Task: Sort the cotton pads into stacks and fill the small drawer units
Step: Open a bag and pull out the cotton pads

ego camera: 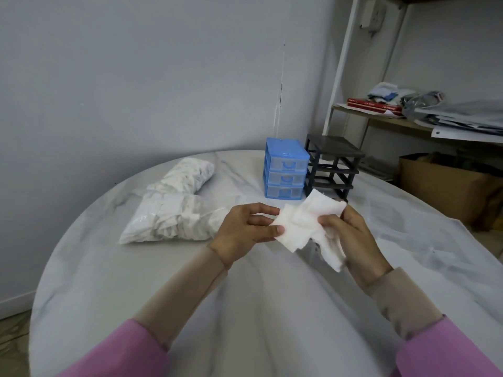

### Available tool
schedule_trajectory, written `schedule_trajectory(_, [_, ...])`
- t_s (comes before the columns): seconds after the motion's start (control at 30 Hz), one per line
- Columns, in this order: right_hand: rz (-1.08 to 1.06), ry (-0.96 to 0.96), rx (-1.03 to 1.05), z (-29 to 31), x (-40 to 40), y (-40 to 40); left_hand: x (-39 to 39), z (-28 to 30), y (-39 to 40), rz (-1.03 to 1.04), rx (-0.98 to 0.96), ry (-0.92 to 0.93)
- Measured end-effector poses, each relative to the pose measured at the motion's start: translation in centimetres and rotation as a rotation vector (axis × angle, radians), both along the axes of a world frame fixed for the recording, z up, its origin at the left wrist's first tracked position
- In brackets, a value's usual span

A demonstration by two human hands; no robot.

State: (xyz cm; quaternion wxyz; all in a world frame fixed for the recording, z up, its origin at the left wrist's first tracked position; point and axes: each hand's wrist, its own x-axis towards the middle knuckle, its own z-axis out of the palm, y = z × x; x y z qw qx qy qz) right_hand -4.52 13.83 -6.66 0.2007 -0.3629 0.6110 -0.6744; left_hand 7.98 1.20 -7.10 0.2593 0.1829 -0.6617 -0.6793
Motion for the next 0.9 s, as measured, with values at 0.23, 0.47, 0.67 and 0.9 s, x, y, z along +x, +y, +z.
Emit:
schedule_trajectory(0.23, [0.062, -0.031, -0.080, 0.5, 0.0, 0.3, 0.1, 0.0, 0.2, 0.001, 0.096, 0.006])
schedule_trajectory(0.47, [0.073, -0.347, -0.140, 1.1, 0.4, 0.1, -0.1, -0.1, 0.4, 0.029, 0.198, 0.024])
schedule_trajectory(0.67, [-0.059, -0.033, 0.114, 0.8, 0.3, 0.6, -0.2, 0.0, 0.5, 0.012, 0.128, 0.001])
schedule_trajectory(0.9, [-0.008, 0.097, 0.163, 0.6, 0.7, 0.7, -0.3, -0.4, 0.8, -0.027, 0.009, 0.018])
